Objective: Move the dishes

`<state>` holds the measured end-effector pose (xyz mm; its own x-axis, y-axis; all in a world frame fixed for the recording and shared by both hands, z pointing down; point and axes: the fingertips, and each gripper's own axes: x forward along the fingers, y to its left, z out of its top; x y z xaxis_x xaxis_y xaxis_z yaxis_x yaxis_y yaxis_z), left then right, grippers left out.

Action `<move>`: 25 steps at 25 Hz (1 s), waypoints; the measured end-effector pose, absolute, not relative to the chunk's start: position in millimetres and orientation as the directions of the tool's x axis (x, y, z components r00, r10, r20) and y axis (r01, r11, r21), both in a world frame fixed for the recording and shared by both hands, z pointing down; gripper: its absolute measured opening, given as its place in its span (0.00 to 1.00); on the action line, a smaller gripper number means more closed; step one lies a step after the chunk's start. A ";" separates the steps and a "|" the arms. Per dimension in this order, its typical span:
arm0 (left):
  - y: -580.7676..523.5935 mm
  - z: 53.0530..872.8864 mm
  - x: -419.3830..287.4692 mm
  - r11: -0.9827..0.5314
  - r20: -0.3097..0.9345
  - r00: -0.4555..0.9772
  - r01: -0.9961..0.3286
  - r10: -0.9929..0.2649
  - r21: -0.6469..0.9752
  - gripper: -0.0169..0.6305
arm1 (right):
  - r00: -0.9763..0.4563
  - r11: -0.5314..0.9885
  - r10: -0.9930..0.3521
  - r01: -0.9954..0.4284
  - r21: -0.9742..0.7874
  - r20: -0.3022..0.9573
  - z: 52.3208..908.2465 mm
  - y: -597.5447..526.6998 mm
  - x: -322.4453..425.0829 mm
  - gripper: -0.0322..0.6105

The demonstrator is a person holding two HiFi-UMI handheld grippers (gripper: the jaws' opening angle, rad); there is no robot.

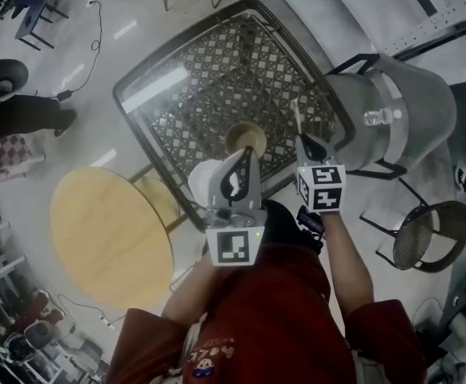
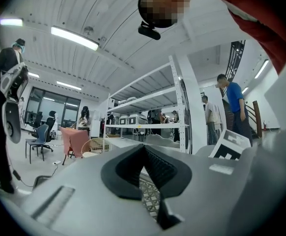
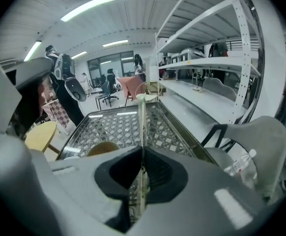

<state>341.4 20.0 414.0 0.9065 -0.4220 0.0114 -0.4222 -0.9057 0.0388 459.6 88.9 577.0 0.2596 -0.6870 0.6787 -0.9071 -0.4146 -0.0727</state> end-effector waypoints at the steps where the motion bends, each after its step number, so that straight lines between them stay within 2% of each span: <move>1: 17.9 416.5 341.6 -0.902 0.018 0.903 -0.430 -0.429 0.042 0.04 | 0.245 -0.417 -0.668 -0.905 -0.081 0.703 587.5 88.7 460.0 0.08; 12: 6.2 435.9 346.8 -0.895 0.073 0.893 -0.446 -0.443 0.026 0.04 | 0.156 -0.423 -0.520 -0.901 -0.095 0.840 671.5 84.3 458.4 0.08; 25: -9.8 455.4 351.9 -0.884 0.115 0.882 -0.465 -0.458 0.050 0.04 | 0.121 -0.433 -0.399 -0.898 -0.070 0.909 715.0 79.3 454.8 0.08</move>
<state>351.9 -9.8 455.4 0.8816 -0.4576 0.1155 -0.4653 -0.8837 0.0502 454.8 79.3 715.0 0.1214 -0.3988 0.9090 -0.8985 -0.4333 -0.0701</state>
